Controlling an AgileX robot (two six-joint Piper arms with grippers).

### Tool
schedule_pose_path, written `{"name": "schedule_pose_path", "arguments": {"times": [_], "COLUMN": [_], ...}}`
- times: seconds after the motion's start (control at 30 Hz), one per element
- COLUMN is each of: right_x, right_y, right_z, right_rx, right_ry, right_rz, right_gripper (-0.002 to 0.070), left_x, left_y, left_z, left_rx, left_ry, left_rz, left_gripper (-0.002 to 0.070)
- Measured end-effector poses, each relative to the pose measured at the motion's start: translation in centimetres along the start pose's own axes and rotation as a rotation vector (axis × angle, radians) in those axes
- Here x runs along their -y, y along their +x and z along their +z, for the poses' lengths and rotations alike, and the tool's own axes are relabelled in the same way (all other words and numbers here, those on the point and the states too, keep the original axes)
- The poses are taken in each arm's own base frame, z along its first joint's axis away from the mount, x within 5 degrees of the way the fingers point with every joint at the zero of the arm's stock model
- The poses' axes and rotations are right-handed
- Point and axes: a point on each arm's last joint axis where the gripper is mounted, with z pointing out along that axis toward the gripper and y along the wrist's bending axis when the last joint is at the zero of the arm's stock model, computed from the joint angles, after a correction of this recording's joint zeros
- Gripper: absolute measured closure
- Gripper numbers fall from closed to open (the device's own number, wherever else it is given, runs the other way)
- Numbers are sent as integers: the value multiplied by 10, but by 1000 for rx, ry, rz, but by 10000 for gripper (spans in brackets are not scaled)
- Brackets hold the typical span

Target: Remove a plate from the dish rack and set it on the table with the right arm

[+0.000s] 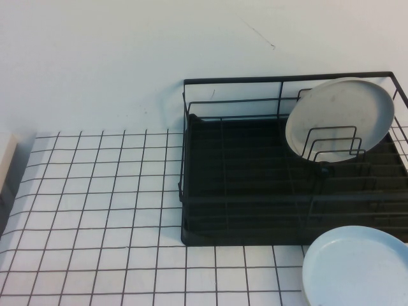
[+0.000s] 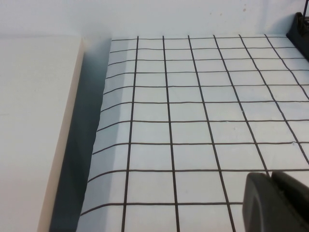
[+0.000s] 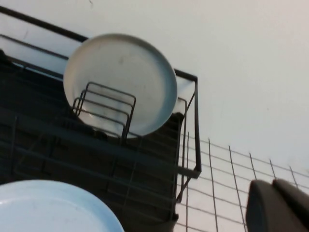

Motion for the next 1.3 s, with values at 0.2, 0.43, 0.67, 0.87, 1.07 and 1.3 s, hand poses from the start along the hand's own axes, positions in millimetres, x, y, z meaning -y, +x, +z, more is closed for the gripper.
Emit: {"name": "schedule_pose_path", "arguments": {"times": [0.2, 0.43, 0.67, 0.87, 1.07, 1.3], "right_x": [-17, -22, -22, -24, -23, -23], "right_y": [59, 85, 90, 100, 101, 101], "right_z": [14, 21, 17, 16, 16, 16], "right_rx": [-30, -17, -29, -149, -159, -162], "right_ry": [23, 60, 77, 70, 81, 82], "right_rz": [12, 98, 125, 212, 257, 264], "right_gripper": [678, 678, 678, 678, 678, 678], "left_x": [0, 0, 0, 0, 0, 0], "left_y": [0, 0, 0, 0, 0, 0], "left_z": [0, 0, 0, 0, 0, 0], "left_rx": [0, 0, 0, 0, 0, 0], "left_ry": [0, 0, 0, 0, 0, 0], "left_rz": [0, 0, 0, 0, 0, 0], "left_gripper": [678, 678, 678, 678, 678, 678]}}
